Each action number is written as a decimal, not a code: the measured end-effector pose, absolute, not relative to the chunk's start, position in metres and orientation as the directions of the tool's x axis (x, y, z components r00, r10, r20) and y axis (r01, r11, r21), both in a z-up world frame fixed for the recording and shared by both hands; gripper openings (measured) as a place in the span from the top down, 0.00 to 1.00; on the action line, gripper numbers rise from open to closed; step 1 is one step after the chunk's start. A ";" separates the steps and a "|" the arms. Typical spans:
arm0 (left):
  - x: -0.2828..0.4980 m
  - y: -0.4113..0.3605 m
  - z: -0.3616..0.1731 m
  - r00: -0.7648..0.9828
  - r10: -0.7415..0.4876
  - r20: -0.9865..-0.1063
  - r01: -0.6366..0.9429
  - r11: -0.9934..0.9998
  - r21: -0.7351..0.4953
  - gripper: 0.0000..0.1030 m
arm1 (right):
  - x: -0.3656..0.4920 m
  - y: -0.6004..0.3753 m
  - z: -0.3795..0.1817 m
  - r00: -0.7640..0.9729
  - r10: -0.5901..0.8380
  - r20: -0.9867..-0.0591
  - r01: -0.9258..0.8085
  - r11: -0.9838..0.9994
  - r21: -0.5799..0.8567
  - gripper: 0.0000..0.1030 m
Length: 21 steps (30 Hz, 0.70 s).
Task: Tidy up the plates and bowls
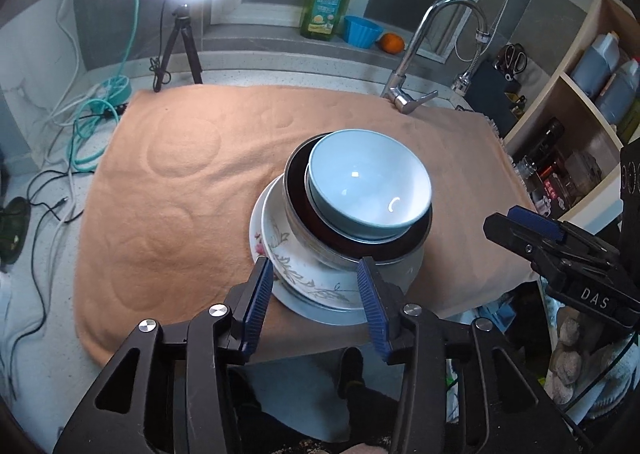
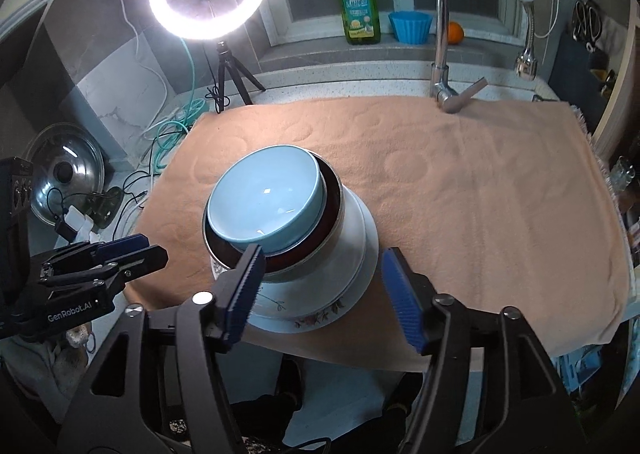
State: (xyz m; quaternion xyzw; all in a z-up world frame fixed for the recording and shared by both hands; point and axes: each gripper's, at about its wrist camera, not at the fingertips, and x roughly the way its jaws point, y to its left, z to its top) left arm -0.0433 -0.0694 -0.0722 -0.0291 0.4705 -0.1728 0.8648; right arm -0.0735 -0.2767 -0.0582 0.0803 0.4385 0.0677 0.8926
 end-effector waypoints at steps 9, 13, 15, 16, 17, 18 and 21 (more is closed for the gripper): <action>-0.064 -0.069 -0.072 0.520 -0.293 -0.802 0.258 0.949 -0.179 0.45 | -0.099 -0.268 -0.050 0.662 0.116 -0.740 -0.012 0.989 0.145 0.27; -0.065 -0.068 -0.070 0.533 -0.278 -0.799 0.245 0.955 -0.170 0.45 | -0.104 -0.270 -0.045 0.689 0.116 -0.715 0.007 0.986 0.167 0.17; -0.066 -0.067 -0.068 0.542 -0.273 -0.795 0.240 0.957 -0.165 0.45 | -0.105 -0.269 -0.043 0.696 0.109 -0.710 0.011 0.987 0.162 0.17; -0.066 -0.066 -0.067 0.549 -0.269 -0.791 0.236 0.958 -0.162 0.45 | -0.106 -0.269 -0.043 0.699 0.103 -0.708 0.014 0.987 0.158 0.17; -0.066 -0.065 -0.066 0.555 -0.266 -0.788 0.233 0.959 -0.160 0.45 | -0.106 -0.269 -0.042 0.701 0.099 -0.706 0.016 0.988 0.155 0.17; -0.066 -0.065 -0.065 0.560 -0.263 -0.786 0.232 0.960 -0.155 0.45 | -0.106 -0.269 -0.041 0.703 0.097 -0.704 0.017 0.988 0.153 0.17; -0.066 -0.066 -0.062 0.573 -0.260 -0.777 0.234 0.961 -0.148 0.45 | -0.107 -0.267 -0.041 0.707 0.096 -0.701 0.014 0.989 0.149 0.17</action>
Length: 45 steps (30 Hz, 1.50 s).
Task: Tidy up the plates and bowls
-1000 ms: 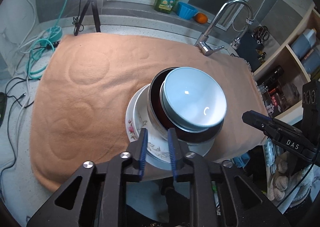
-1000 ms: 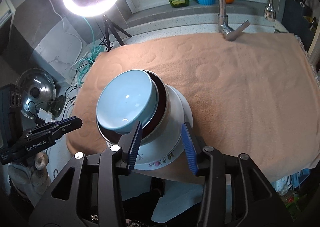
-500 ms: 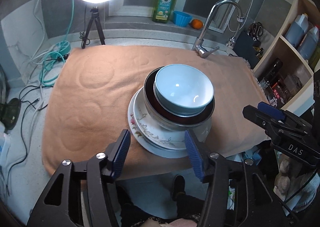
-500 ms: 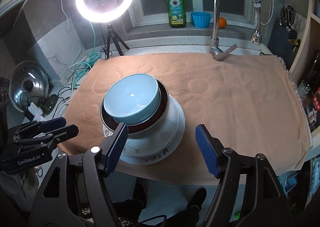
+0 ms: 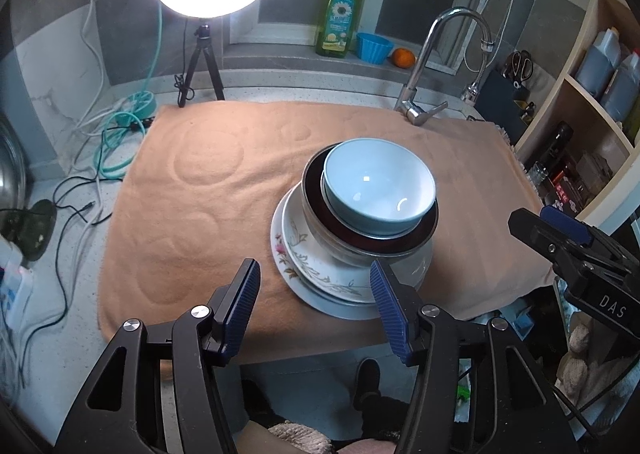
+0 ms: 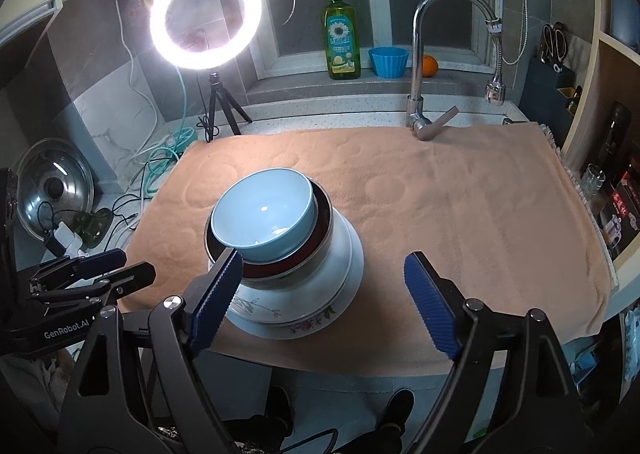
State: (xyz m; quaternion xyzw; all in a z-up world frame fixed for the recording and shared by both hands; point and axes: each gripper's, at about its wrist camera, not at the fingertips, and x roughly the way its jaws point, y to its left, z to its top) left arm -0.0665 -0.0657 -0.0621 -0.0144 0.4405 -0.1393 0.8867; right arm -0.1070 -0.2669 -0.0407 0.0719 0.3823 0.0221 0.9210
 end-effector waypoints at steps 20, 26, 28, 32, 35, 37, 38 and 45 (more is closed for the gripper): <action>-0.061 -0.067 -0.058 0.582 -0.255 -0.772 0.232 0.962 -0.143 0.45 | -0.104 -0.264 -0.040 0.708 0.095 -0.700 0.001 0.991 0.136 0.17; -0.061 -0.067 -0.058 0.583 -0.256 -0.771 0.231 0.962 -0.145 0.45 | -0.103 -0.264 -0.041 0.708 0.096 -0.700 0.002 0.991 0.137 0.17; -0.060 -0.067 -0.058 0.582 -0.257 -0.771 0.232 0.962 -0.146 0.45 | -0.102 -0.265 -0.042 0.707 0.097 -0.701 0.000 0.990 0.138 0.17; -0.060 -0.067 -0.059 0.581 -0.259 -0.772 0.235 0.961 -0.145 0.45 | -0.103 -0.265 -0.041 0.707 0.096 -0.701 0.000 0.991 0.136 0.17; -0.059 -0.067 -0.059 0.582 -0.259 -0.771 0.234 0.961 -0.146 0.45 | -0.103 -0.264 -0.041 0.707 0.095 -0.700 0.002 0.991 0.137 0.17; -0.059 -0.068 -0.059 0.581 -0.259 -0.772 0.234 0.961 -0.147 0.45 | -0.103 -0.264 -0.042 0.707 0.094 -0.701 0.003 0.991 0.136 0.17; -0.059 -0.068 -0.059 0.582 -0.259 -0.771 0.233 0.961 -0.147 0.45 | -0.102 -0.264 -0.042 0.707 0.095 -0.701 0.002 0.991 0.136 0.17; -0.055 -0.067 -0.059 0.580 -0.255 -0.773 0.224 0.963 -0.150 0.45 | -0.102 -0.264 -0.041 0.706 0.094 -0.702 0.004 0.991 0.137 0.17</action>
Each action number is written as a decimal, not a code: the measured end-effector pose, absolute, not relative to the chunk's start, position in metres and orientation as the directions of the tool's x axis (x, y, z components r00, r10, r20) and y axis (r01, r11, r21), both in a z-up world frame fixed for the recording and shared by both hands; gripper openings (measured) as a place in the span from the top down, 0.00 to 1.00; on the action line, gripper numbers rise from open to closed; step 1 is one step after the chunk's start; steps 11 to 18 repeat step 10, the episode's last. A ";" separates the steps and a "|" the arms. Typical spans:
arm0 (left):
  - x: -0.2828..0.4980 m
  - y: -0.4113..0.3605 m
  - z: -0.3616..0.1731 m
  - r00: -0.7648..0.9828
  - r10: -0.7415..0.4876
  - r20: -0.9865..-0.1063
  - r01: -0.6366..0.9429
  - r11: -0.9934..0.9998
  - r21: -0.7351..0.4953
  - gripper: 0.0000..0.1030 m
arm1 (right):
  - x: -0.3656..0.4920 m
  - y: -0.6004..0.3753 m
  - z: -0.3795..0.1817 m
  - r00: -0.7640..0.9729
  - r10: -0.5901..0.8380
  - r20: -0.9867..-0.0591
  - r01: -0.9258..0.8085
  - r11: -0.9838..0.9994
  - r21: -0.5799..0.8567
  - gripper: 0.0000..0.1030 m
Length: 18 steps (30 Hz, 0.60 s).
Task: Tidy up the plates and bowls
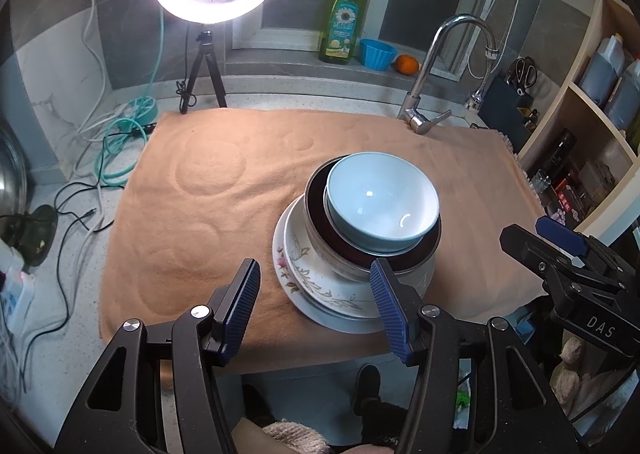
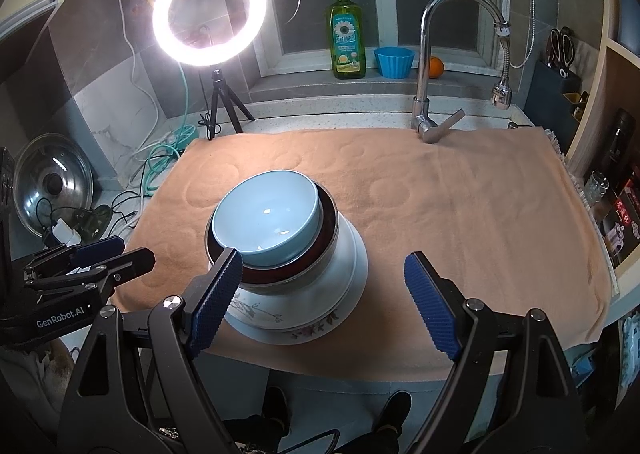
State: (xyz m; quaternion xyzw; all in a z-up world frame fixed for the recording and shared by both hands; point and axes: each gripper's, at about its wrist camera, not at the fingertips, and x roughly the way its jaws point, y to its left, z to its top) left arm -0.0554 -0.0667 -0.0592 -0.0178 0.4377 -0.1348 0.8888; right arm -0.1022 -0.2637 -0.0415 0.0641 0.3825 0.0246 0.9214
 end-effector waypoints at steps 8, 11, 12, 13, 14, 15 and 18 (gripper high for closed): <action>-0.050 -0.066 -0.060 0.588 -0.252 -0.769 0.221 0.964 -0.146 0.45 | -0.100 -0.263 -0.044 0.703 0.094 -0.705 0.003 0.991 0.135 0.17; -0.047 -0.066 -0.060 0.585 -0.249 -0.772 0.217 0.965 -0.147 0.45 | -0.098 -0.264 -0.046 0.700 0.096 -0.707 0.003 0.990 0.138 0.17; -0.047 -0.066 -0.060 0.585 -0.249 -0.772 0.217 0.965 -0.147 0.45 | -0.098 -0.264 -0.046 0.700 0.096 -0.707 0.003 0.990 0.138 0.17; -0.047 -0.066 -0.060 0.585 -0.249 -0.772 0.217 0.965 -0.147 0.45 | -0.098 -0.264 -0.046 0.700 0.096 -0.707 0.003 0.990 0.138 0.17; -0.047 -0.066 -0.060 0.585 -0.249 -0.772 0.217 0.965 -0.147 0.45 | -0.098 -0.264 -0.046 0.700 0.096 -0.707 0.003 0.990 0.138 0.17; -0.047 -0.066 -0.060 0.585 -0.249 -0.772 0.217 0.965 -0.147 0.45 | -0.098 -0.264 -0.046 0.700 0.096 -0.707 0.003 0.990 0.138 0.17; -0.047 -0.066 -0.060 0.585 -0.249 -0.772 0.217 0.965 -0.147 0.45 | -0.098 -0.264 -0.046 0.700 0.096 -0.707 0.003 0.990 0.138 0.17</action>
